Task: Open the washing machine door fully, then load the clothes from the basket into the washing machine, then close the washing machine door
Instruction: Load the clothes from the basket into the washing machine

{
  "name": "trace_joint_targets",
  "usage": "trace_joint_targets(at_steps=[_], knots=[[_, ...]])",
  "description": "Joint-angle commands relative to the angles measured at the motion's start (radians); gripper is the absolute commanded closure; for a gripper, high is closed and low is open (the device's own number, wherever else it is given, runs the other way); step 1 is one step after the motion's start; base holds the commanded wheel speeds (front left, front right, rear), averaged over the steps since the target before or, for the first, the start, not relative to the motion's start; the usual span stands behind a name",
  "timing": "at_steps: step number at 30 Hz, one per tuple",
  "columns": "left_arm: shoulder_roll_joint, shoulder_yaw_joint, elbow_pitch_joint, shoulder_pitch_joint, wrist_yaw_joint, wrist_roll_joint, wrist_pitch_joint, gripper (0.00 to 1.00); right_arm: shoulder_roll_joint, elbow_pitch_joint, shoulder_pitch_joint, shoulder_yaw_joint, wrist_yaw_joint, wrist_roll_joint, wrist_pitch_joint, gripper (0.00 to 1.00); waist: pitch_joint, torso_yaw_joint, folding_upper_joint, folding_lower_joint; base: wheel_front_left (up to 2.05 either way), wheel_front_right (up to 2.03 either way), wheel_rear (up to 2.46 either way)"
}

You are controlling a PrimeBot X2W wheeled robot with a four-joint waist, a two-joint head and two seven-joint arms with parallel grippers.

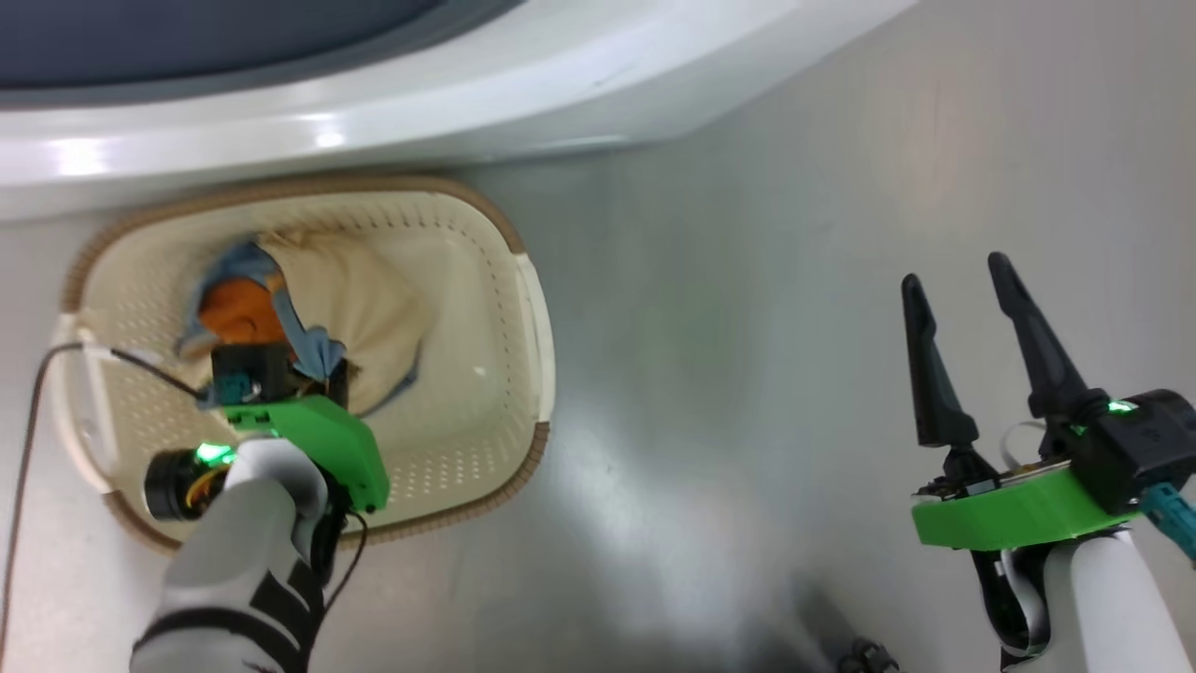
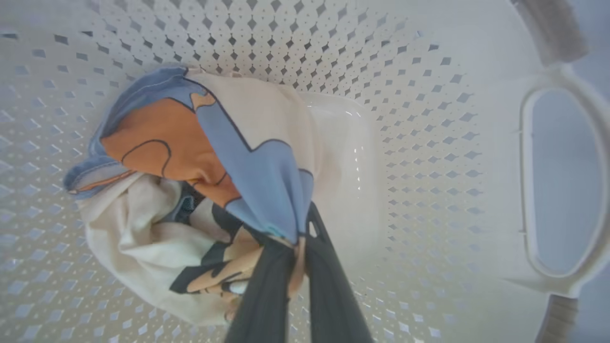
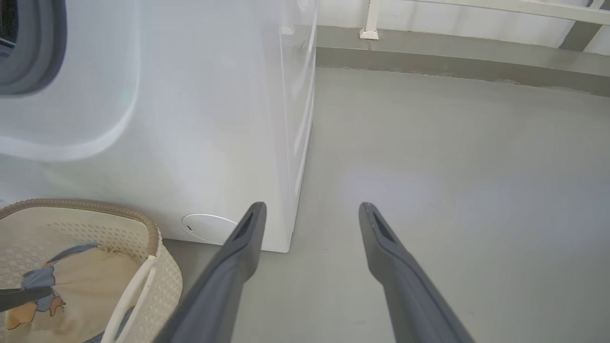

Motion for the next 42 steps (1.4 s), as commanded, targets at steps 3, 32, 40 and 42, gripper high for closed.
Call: trace_joint_targets(at_steps=[3, 32, 40, 42], knots=[[0.019, 0.038, -0.104, 0.107, 0.005, -0.019, -0.015, 1.00, -0.005, 0.017, 0.026, 0.036, 0.006, 0.005, -0.005, 0.00, -0.151, 0.067, 0.0000, 0.0001, 0.00, 0.00, 0.00], [0.019, 0.131, -0.887, 0.810, 0.129, 0.059, -0.015, 1.00, -0.005, 0.132, 0.289, 0.004, 0.006, 0.041, -0.005, 0.00, -0.771, 0.173, 0.0000, 0.0001, 0.00, 0.00, 0.00], [0.025, 0.154, -1.058, 0.887, 0.134, 0.113, -0.015, 1.00, -0.005, 0.128, 0.305, 0.003, 0.006, 0.031, -0.005, 0.00, -0.804, 0.180, 0.0000, 0.0001, 0.00, 0.00, 0.00], [0.026, 0.160, -1.096, 0.906, 0.136, 0.120, -0.015, 1.00, -0.005, 0.128, 0.307, 0.004, 0.006, 0.031, -0.005, 0.00, -0.811, 0.179, 0.0000, 0.0001, 0.00, 0.00, 0.00]])
